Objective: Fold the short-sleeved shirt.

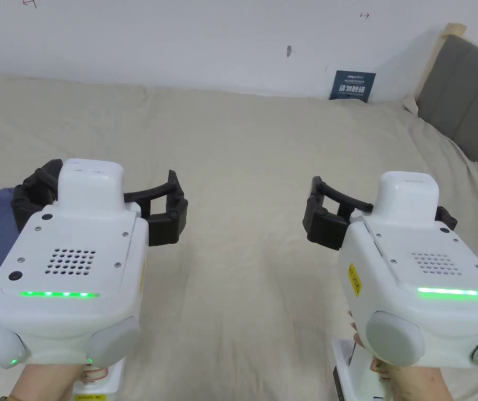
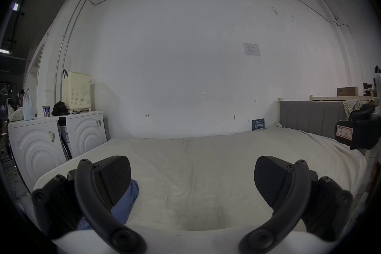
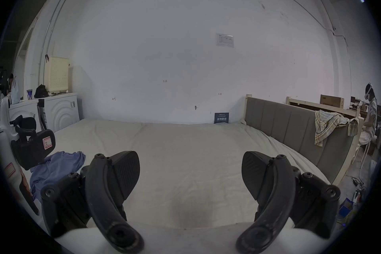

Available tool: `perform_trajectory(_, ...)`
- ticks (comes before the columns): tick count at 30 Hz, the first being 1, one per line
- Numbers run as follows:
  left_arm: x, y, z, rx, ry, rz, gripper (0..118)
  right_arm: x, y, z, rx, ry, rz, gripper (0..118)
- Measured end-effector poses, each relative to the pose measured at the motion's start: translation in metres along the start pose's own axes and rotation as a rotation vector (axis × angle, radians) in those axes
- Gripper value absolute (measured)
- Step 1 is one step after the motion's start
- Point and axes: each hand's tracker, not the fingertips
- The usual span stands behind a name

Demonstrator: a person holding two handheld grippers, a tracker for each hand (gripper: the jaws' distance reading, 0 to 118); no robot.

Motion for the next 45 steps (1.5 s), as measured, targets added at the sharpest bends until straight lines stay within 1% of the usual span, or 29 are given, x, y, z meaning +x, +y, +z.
perform_trajectory(6, 0.003, 0.007, 0.002, -0.013, 0.007, -0.011, 117, -0.001, 0.004, 0.002, -0.005, -0.002, -0.005, 103)
perform_trajectory(7, 0.001, 0.006, 0.0, -0.025, 0.012, -0.012, 115, -0.002, 0.006, 0.002, -0.013, -0.009, -0.004, 103)
perform_trajectory(8, 0.001, 0.007, 0.001, -0.025, 0.014, -0.013, 107, -0.001, 0.007, 0.002, -0.018, -0.013, -0.007, 103)
perform_trajectory(9, 0.0, 0.008, 0.002, -0.009, 0.014, -0.014, 90, -0.001, 0.007, 0.002, -0.022, -0.012, -0.017, 102)
perform_trajectory(10, -0.001, 0.008, 0.004, 0.014, 0.021, -0.013, 58, 0.0, 0.008, 0.002, -0.024, -0.009, -0.027, 98)
perform_trajectory(11, -0.002, 0.009, 0.003, 0.015, 0.028, -0.01, 34, 0.0, 0.008, 0.003, -0.027, -0.005, -0.035, 88)
perform_trajectory(12, -0.003, 0.011, 0.002, 0.016, 0.034, -0.005, 18, 0.0, 0.009, 0.003, -0.025, -0.01, -0.032, 68)
perform_trajectory(13, -0.004, 0.013, 0.001, 0.018, 0.039, 0.0, 14, -0.002, 0.008, 0.004, -0.012, -0.029, -0.013, 19)
perform_trajectory(14, -0.006, 0.015, 0.001, 0.016, 0.035, 0.005, 11, -0.004, 0.007, 0.004, 0.005, -0.051, 0.008, 0)
perform_trajectory(15, -0.006, 0.016, 0.0, 0.005, 0.028, 0.006, 5, -0.004, 0.003, 0.003, 0.008, -0.068, 0.011, 0)
perform_trajectory(16, -0.005, 0.017, 0.0, 0.001, 0.032, 0.003, 3, 0.001, 0.002, 0.004, 0.009, -0.05, -0.003, 0)
perform_trajectory(17, -0.004, 0.016, 0.001, 0.001, 0.04, -0.002, 1, 0.004, 0.002, 0.003, -0.012, -0.004, -0.015, 0)
perform_trajectory(18, -0.004, 0.016, 0.001, 0.001, 0.04, -0.01, 0, 0.006, 0.0, 0.002, -0.028, 0.005, -0.024, 0)
perform_trajectory(21, -0.004, 0.015, 0.0, -0.027, 0.026, -0.019, 0, 0.001, 0.0, 0.003, -0.019, -0.006, 0.005, 0)
perform_trajectory(25, -0.002, 0.013, 0.002, -0.038, 0.028, -0.028, 0, 0.001, 0.0, 0.004, -0.018, 0.004, -0.006, 0)
perform_trajectory(39, -0.001, 0.017, 0.002, -0.04, 0.018, -0.017, 0, 0.0, 0.007, 0.0, -0.024, 0.014, 0.0, 0)
perform_trajectory(45, -0.008, 0.016, 0.003, -0.044, 0.04, -0.011, 0, -0.011, 0.01, -0.002, -0.028, 0.049, 0.025, 0)
